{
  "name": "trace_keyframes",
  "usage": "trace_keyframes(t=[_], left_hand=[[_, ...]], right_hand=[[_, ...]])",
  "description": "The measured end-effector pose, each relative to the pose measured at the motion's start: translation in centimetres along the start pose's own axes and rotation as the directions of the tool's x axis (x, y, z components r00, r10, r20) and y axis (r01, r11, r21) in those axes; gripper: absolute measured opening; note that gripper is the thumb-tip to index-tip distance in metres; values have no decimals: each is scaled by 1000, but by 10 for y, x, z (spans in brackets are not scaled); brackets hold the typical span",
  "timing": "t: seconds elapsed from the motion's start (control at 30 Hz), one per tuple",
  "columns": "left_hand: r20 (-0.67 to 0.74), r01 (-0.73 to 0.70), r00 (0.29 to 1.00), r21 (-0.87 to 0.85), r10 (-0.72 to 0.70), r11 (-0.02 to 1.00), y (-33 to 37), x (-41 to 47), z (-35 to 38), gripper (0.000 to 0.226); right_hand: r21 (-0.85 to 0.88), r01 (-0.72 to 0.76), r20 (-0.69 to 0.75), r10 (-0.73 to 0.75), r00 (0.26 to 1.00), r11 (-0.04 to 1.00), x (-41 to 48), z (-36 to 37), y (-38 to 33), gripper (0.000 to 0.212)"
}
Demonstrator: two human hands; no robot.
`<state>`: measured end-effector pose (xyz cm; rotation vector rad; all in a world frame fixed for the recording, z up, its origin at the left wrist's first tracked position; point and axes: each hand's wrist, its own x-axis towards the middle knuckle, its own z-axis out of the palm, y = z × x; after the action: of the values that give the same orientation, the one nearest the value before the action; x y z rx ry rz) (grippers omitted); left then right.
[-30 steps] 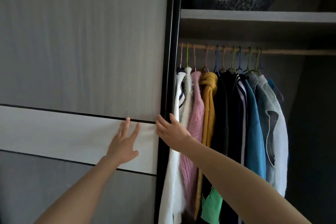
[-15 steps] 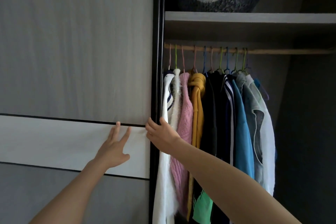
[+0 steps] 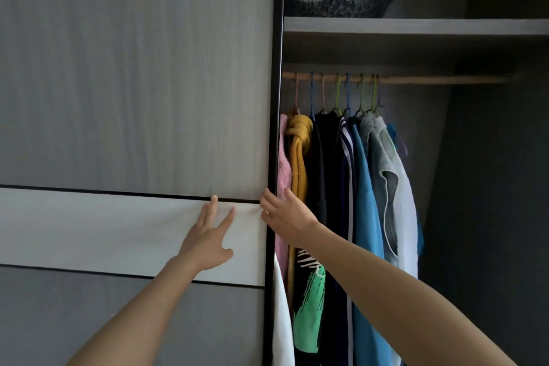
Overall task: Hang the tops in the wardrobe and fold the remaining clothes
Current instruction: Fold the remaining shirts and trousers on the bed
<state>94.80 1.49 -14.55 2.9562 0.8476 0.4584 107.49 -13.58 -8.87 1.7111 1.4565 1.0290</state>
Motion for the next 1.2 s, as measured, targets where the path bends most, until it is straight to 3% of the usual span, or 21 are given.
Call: trace_keyframes(t=[0.23, 0.4, 0.47, 0.67, 0.83, 1.0, 1.07, 1.13, 1.2], left_hand=[[-25, -106, 994, 86, 108, 991, 59, 6, 10, 83], [-226, -160, 959, 71, 172, 985, 86, 9, 17, 71], [-341, -120, 930, 85, 142, 989, 94, 13, 21, 78], [-399, 20, 915, 199, 62, 980, 93, 28, 27, 112], [-480, 39, 877, 141, 34, 989, 103, 34, 34, 125], [-506, 8, 861, 118, 53, 993, 106, 41, 36, 137], [-488, -26, 869, 118, 81, 993, 110, 45, 41, 140], [-465, -79, 877, 106, 119, 991, 125, 49, 48, 142], [-456, -128, 878, 74, 148, 989, 144, 53, 55, 147]], right_hand=[[30, -52, 79, 49, 996, 998, -61, 36, 28, 50], [56, -91, 133, 83, 988, 994, -109, 68, 51, 52], [64, -106, 156, 95, 983, 992, -131, 81, 62, 53], [78, -160, 240, 137, 961, 984, -191, 116, 92, 57], [151, -243, 324, 184, 928, 958, -243, 145, 116, 57], [231, -456, 378, 352, 856, 859, -279, 162, 128, 62], [246, -529, 332, 442, 833, 813, -281, 170, 122, 73], [303, -616, 325, 529, 784, 727, -279, 180, 116, 87], [363, -699, 327, 619, 714, 616, -274, 195, 106, 83]])
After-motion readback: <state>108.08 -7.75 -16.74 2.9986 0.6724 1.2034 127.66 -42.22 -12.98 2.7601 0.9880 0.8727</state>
